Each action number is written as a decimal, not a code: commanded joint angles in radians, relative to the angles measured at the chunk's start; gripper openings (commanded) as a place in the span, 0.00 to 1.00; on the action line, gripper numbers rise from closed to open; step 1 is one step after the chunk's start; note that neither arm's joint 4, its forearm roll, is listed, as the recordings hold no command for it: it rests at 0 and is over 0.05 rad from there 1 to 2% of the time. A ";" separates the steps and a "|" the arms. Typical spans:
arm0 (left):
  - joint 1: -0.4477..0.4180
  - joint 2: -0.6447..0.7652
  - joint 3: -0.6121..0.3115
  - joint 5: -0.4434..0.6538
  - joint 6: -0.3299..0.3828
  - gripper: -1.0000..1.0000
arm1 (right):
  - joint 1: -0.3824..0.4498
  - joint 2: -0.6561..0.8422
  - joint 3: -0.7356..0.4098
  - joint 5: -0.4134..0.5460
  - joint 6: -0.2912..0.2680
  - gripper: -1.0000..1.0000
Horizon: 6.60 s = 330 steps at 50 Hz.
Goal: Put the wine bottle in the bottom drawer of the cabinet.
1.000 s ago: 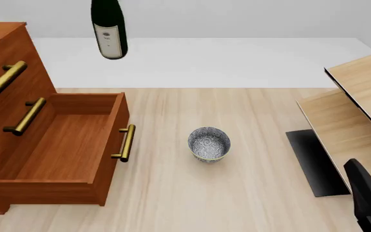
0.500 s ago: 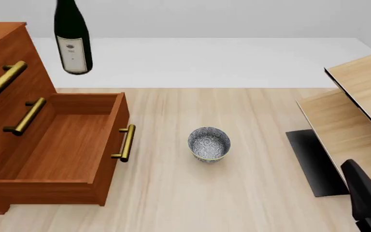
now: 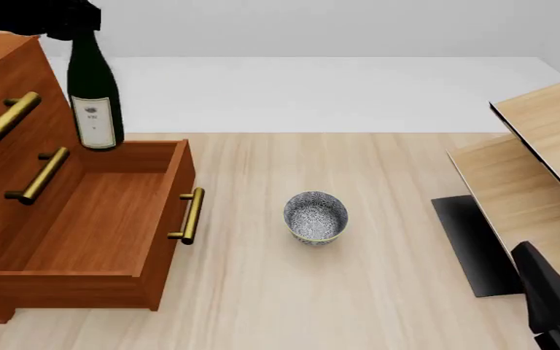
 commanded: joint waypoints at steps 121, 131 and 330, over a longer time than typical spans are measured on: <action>0.023 -0.068 0.462 -0.111 -0.177 0.00 | 0.030 -0.001 0.060 -0.023 0.015 1.00; 0.019 -0.060 0.477 -0.127 -0.175 0.00 | 0.029 -0.001 0.058 -0.018 0.013 1.00; 0.019 0.385 0.623 -0.551 -0.328 0.00 | 0.001 0.005 0.040 0.048 -0.017 1.00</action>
